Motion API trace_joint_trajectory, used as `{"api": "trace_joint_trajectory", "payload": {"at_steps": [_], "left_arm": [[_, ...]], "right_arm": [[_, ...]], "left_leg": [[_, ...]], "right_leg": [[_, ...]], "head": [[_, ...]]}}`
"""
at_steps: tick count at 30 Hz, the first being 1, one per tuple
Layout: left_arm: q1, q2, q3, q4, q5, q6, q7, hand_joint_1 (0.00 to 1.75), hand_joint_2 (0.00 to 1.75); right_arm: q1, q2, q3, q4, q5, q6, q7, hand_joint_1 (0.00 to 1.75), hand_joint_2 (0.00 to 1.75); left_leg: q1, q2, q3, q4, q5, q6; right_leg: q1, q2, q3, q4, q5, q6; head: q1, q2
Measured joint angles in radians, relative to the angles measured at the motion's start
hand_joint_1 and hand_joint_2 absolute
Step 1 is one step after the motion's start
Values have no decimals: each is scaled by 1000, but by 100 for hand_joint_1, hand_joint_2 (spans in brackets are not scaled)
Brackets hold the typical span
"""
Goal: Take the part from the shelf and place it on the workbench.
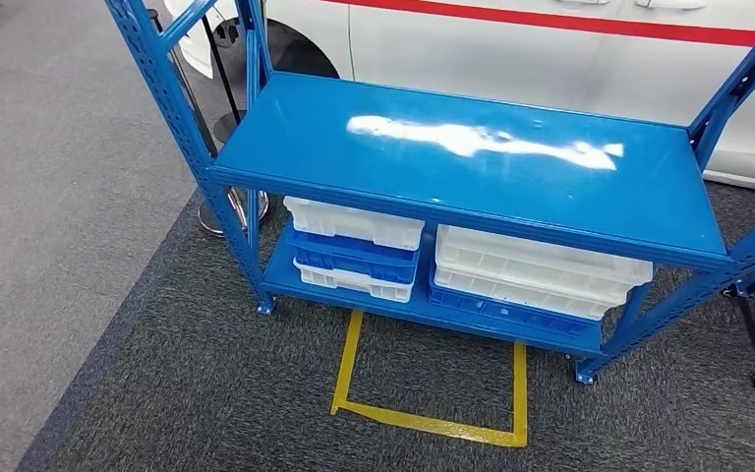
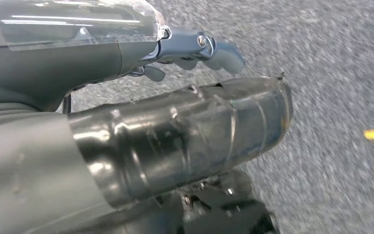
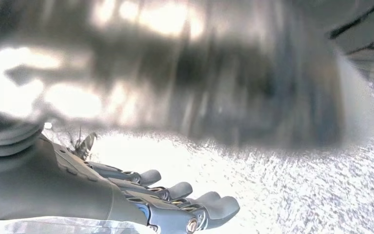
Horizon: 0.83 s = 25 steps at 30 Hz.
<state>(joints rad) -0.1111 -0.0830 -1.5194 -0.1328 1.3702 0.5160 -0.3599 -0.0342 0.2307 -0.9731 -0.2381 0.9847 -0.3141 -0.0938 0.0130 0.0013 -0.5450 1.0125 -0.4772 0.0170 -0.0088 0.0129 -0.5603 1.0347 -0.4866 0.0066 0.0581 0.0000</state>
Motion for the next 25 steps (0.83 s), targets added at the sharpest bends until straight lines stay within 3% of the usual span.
{"api": "trace_joint_trajectory", "payload": {"at_steps": [2, 4, 5, 6, 7, 8, 10, 12, 14, 25], "left_arm": [[-1, 0, 0, 0, 0, 0, 1, 0, 0], [-1, -1, 0, 0, 0, -1, 1, 0, 0], [0, -1, 0, 0, 1, -2, 1, 0, 0], [0, -1, 0, 0, 3, -2, 1, 0, 0], [0, -1, 0, 0, 4, -2, 1, 0, 0], [0, -1, 0, 0, 6, -2, 1, 0, 0], [0, -1, 0, 0, 6, -3, 0, 0, 0], [0, -1, 0, 0, 6, -3, -1, 0, 87], [-1, -1, 0, 0, 6, -3, -2, 0, 175], [-1, -1, -3, 0, -2, -6, -15, 0, 175]], "right_arm": [[0, 0, 0, 0, 1, 3, 1, 0, 175], [0, 0, 0, 0, 4, 7, -4, 0, 175], [1, 0, 0, 0, 4, 6, -8, 0, 175], [1, 0, 0, 0, 5, 3, -14, 0, 175], [1, 0, 0, 0, 5, -1, -18, 0, 175], [1, 0, -1, 0, 5, -5, -20, 0, 175], [0, -1, -2, 0, 0, -7, -22, 0, 175], [-2, -2, -4, 0, -4, -6, -22, 0, 175], [-3, -2, -7, 0, -6, -5, -22, 0, 175], [-6, -4, -18, -1, 0, 0, -12, 0, 175]], "left_leg": [[5, 4, 2, -10, 7, 15], [5, 9, 1, -11, 9, 25], [5, 10, 1, -10, 8, 27], [5, 11, 0, -9, 8, 28], [6, 12, 0, -8, 7, 28], [7, 11, 0, -4, 5, 26], [7, 10, -2, 9, -4, 18], [2, 8, -6, 20, -13, 7], [0, 8, -7, 20, -16, -1], [8, 8, -1, 10, -11, -13]], "right_leg": [[-2, -2, -21, 49, -35, 10], [-7, -4, -77, 166, -97, 21], [-10, -4, -105, 225, -119, 27], [-14, -5, -122, 257, -123, 33], [-19, -6, -121, 253, -107, 40], [-25, -7, -101, 211, -75, 46], [-33, -9, -36, 78, -16, 57], [-34, -5, -3, 9, 0, 50], [-31, -2, -3, 5, -1, 35], [-18, -1, -3, 7, -4, 25]], "head": [[1, 0], [2, 0], [2, 0], [2, 0], [2, 0], [2, 0], [2, 0], [0, 0], [-4, 0], [-4, 0]]}}
